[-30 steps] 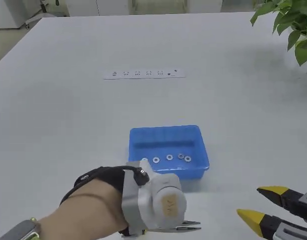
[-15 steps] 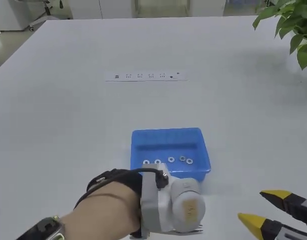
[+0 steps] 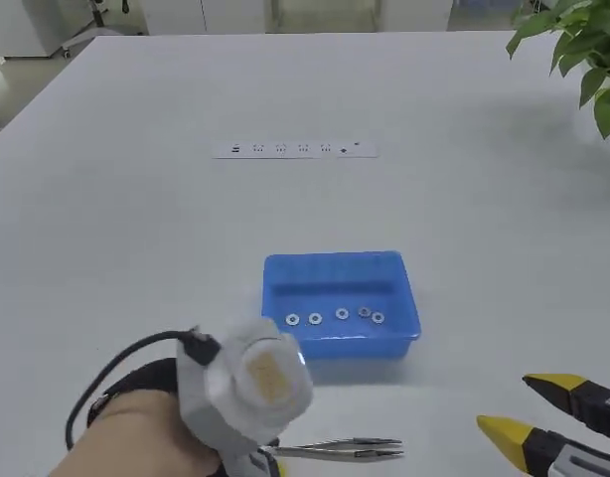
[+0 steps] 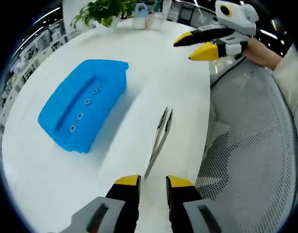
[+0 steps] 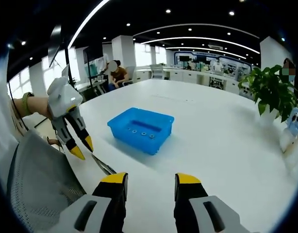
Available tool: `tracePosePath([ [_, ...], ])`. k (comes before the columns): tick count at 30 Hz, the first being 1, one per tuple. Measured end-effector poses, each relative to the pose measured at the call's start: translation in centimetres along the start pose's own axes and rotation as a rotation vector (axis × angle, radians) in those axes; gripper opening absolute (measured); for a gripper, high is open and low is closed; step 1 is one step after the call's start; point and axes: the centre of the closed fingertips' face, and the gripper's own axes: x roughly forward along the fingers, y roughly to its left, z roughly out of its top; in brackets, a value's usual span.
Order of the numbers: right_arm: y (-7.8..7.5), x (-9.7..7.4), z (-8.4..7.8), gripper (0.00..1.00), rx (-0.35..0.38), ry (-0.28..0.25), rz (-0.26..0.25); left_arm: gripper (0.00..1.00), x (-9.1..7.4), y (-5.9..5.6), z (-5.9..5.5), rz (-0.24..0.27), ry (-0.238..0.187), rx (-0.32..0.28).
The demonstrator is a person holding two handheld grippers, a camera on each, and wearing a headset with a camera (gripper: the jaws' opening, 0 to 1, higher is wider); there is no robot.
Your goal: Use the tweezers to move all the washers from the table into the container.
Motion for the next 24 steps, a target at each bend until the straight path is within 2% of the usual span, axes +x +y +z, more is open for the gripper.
tracePosePath([
  [1,-0.1,0.0,0.0,0.36,0.003,-0.002,-0.001,0.21,-0.5,0.1,0.3,0.000,-0.045,-0.024],
  [2,-0.1,0.0,0.1,0.36,0.005,-0.003,-0.002,0.23,-1.3,0.4,0.7,0.014,-0.111,-0.086],
  [3,-0.2,0.0,0.1,0.36,0.006,-0.006,-0.004,0.25,-1.9,0.7,1.0,0.029,-0.157,-0.112],
  [4,-0.3,-0.1,0.2,0.37,0.007,-0.012,-0.008,0.28,-2.9,1.0,1.6,0.051,-0.235,-0.108],
  [7,-0.7,-0.4,1.0,0.40,0.014,-0.048,-0.023,0.40,-5.3,2.3,2.7,0.140,-0.388,-0.150],
  [8,-0.9,-0.5,1.2,0.41,0.011,-0.058,-0.029,0.43,-6.5,2.6,3.3,0.166,-0.462,-0.174],
  [11,-1.5,-1.1,2.1,0.45,-0.008,-0.098,-0.044,0.54,-8.9,2.5,4.6,0.180,-0.604,-0.239],
  [12,-1.8,-1.3,2.4,0.47,-0.015,-0.109,-0.057,0.57,-9.6,2.4,4.9,0.184,-0.636,-0.243],
  [14,-2.3,-1.8,3.3,0.51,-0.028,-0.143,-0.074,0.63,-11.3,2.9,5.6,0.240,-0.702,-0.259],
  [15,-2.5,-2.1,3.6,0.51,-0.029,-0.153,-0.079,0.65,-12.4,3.2,6.2,0.269,-0.752,-0.270],
  [16,-2.8,-2.4,4.3,0.52,-0.032,-0.181,-0.093,0.69,-12.8,3.3,6.4,0.279,-0.772,-0.271],
  [17,-2.9,-2.7,4.7,0.53,-0.035,-0.199,-0.095,0.74,-14.1,3.7,7.2,0.320,-0.834,-0.268],
  [19,-3.1,-3.2,5.7,0.55,-0.031,-0.236,-0.097,0.83,-15.8,3.9,8.0,0.346,-0.903,-0.279],
  [20,-3.2,-3.5,6.2,0.56,-0.032,-0.255,-0.101,0.85,-16.4,4.0,8.3,0.355,-0.920,-0.277],
  [21,-3.2,-3.6,6.4,0.58,-0.035,-0.264,-0.102,0.87,-17.2,4.3,8.5,0.389,-0.934,-0.256],
  [24,-3.3,-3.9,7.3,0.63,-0.039,-0.295,-0.103,0.88,-18.6,5.0,8.5,0.478,-0.937,-0.214],
])
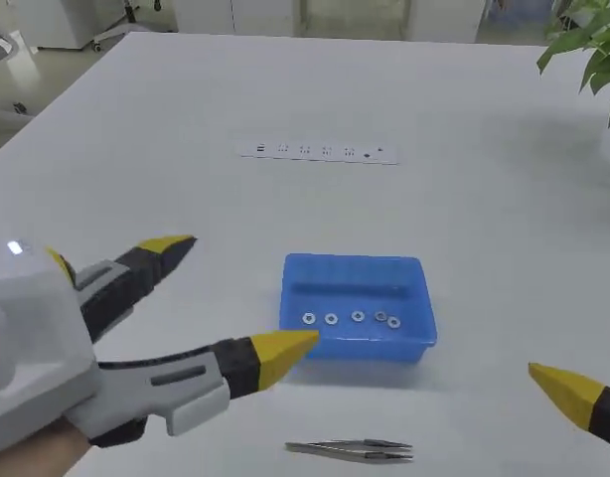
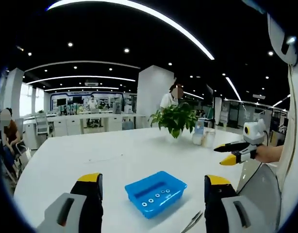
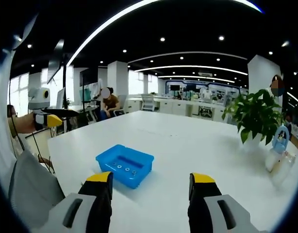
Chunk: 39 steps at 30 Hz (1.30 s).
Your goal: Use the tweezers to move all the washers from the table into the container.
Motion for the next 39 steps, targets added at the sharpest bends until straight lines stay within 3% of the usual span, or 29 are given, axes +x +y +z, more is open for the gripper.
tracePosePath([
  [4,0.1,0.1,1.1,0.76,0.002,-0.053,-0.001,0.97,-0.7,1.3,1.7,0.077,-0.094,-0.018],
  [8,0.2,0.5,1.8,0.99,0.013,-0.086,-0.009,0.99,-1.2,2.0,1.0,0.112,-0.085,-0.008],
  [12,0.6,0.9,1.5,0.99,0.020,-0.076,0.009,0.99,-1.3,2.3,0.2,0.121,-0.065,-0.020],
  [18,0.9,0.9,1.7,0.99,0.018,-0.084,0.004,0.99,-1.4,2.6,0.4,0.128,-0.070,-0.017],
  [21,0.7,0.8,1.8,0.99,0.022,-0.087,-0.007,0.99,-1.1,2.3,0.3,0.108,-0.065,-0.028],
  [24,0.6,0.6,1.8,0.99,0.024,-0.087,-0.013,0.99,-0.9,2.3,-0.9,0.113,0.003,-0.018],
  [26,0.6,0.5,1.7,0.99,0.026,-0.083,-0.019,0.99,-1.0,2.1,-0.7,0.114,-0.014,0.002],
  [29,0.3,0.2,1.7,0.99,0.039,-0.090,-0.031,0.99,-1.0,1.9,-0.5,0.098,-0.025,-0.033],
  [39,0.1,0.6,1.9,0.99,0.047,-0.100,-0.025,0.99,-2.0,1.3,-0.6,0.126,-0.023,-0.037],
])
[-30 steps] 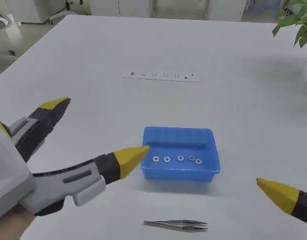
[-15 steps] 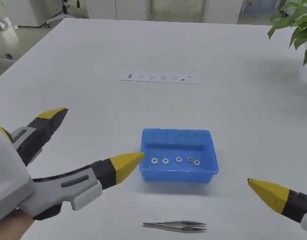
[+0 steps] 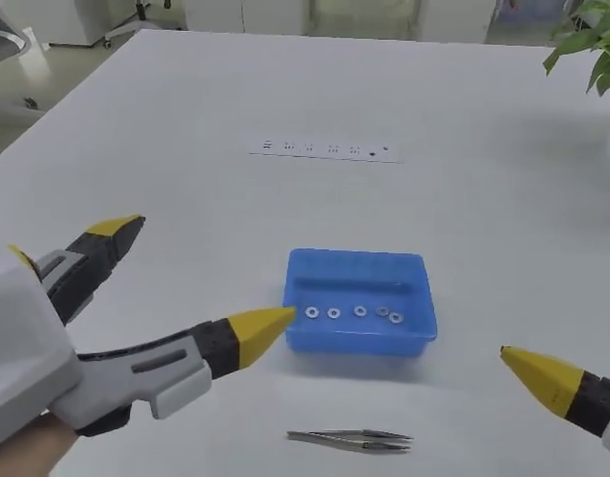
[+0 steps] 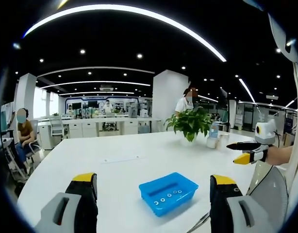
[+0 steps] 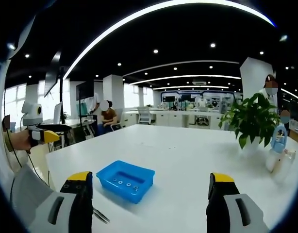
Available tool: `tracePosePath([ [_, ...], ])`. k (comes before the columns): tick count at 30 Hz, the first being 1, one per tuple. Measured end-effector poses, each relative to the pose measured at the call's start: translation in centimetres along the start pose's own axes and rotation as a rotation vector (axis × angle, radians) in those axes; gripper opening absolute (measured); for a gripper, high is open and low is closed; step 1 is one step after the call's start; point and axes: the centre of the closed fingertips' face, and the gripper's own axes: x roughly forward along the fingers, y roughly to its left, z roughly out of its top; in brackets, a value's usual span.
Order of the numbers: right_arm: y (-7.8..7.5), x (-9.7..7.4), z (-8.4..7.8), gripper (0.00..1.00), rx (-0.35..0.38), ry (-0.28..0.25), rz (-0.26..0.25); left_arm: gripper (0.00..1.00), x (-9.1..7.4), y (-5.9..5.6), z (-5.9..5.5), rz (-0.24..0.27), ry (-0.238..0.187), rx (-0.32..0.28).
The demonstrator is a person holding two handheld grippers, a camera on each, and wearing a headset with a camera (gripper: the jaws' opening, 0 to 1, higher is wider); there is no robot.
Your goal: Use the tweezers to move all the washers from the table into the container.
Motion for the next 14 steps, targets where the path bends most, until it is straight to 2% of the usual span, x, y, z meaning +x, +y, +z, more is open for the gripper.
tracePosePath([
  [4,-0.6,0.2,0.7,0.99,-0.028,-0.026,-0.020,0.99,-0.6,0.0,-0.3,0.020,-0.003,-0.015],
  [8,-0.9,0.4,1.1,0.99,-0.015,-0.043,-0.028,0.99,-0.6,-0.2,-0.4,0.021,-0.009,-0.012],
  [12,-0.9,0.0,1.4,0.99,0.003,-0.058,-0.061,0.99,-0.2,-0.3,-0.3,-0.007,-0.003,-0.007],
  [14,-0.7,-0.2,1.2,0.99,0.019,-0.049,-0.078,0.99,0.1,-0.6,-0.1,-0.038,-0.009,-0.006],
])
